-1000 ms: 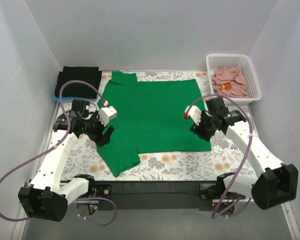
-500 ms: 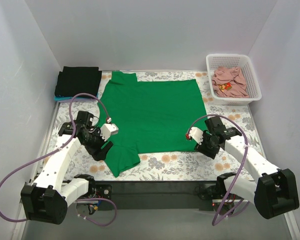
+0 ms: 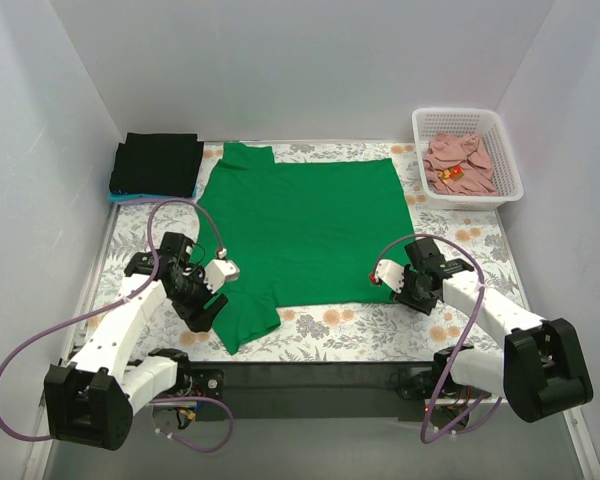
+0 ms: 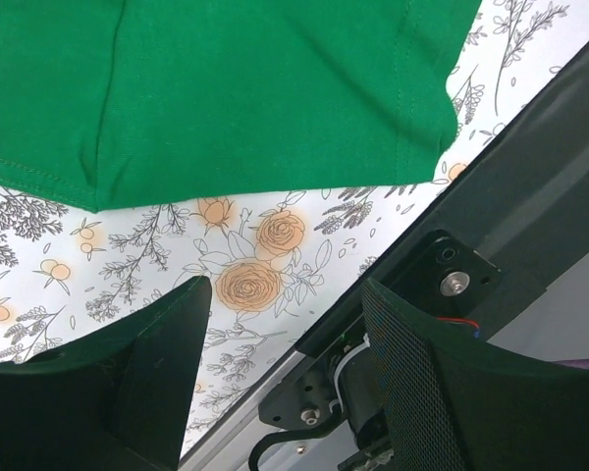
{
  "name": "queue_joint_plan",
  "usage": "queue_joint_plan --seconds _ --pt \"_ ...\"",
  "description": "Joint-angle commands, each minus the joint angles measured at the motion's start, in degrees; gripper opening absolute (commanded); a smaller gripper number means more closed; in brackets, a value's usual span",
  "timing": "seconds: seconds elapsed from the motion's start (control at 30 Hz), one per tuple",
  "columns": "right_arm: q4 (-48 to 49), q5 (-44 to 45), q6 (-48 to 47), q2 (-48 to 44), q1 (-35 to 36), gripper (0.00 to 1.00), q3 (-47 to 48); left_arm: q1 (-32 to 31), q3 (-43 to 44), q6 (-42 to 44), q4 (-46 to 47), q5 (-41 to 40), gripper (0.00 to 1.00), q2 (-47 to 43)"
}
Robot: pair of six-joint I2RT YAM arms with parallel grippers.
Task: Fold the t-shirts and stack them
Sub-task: Flatten the tshirt out, then fold the tshirt
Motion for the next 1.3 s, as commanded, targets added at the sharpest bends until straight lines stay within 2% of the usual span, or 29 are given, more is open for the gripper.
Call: queue_joint_plan --seconds 0.0,0.17,0.4,0.53,0.8,0.97,1.13,1.23,1.27 --pt "3.6 1.6 -1.7 0.5 -0.1 0.43 -1.1 -0.8 -1.8 0.0 1.8 -1.9 0.63 -1.6" --pt "4.6 2.2 -1.0 1.5 -0.1 0.42 -0.6 -1.2 -2.7 0.0 3.3 -3.4 0.63 -2.1" --pt "-1.1 -1.2 -1.8 -2.3 -0.1 0.42 4.1 -1.1 1.2 -1.9 3.5 -2.4 0.63 0.7" --pt "-2.2 -1.6 -2.0 -0.9 -0.1 0.43 5.5 -1.0 2.9 -2.6 4.7 -1.5 0.63 2.8" --pt "0.3 -1.6 -2.7 2.6 -0.1 0.42 2.6 0.8 3.8 -2.6 6.4 -2.7 0.63 5.5" --pt "1.7 -1.1 -3.0 3.7 -0.1 0.41 0.5 3.1 0.4 -0.4 9.1 -4.8 0.64 4.7" --pt "2.3 -0.8 -3.1 3.8 -0.1 0.36 -0.3 3.4 -3.9 1.4 12.1 -6.2 0.63 4.4" --pt "2.7 -0.9 -2.6 4.4 -0.1 0.26 -0.2 3.4 -5.1 2.2 15.5 -6.5 0.57 4.4" --pt "2.7 -0.9 -2.5 4.6 -0.1 0.21 -0.1 3.4 -5.0 2.4 15.8 -6.4 0.53 4.9"
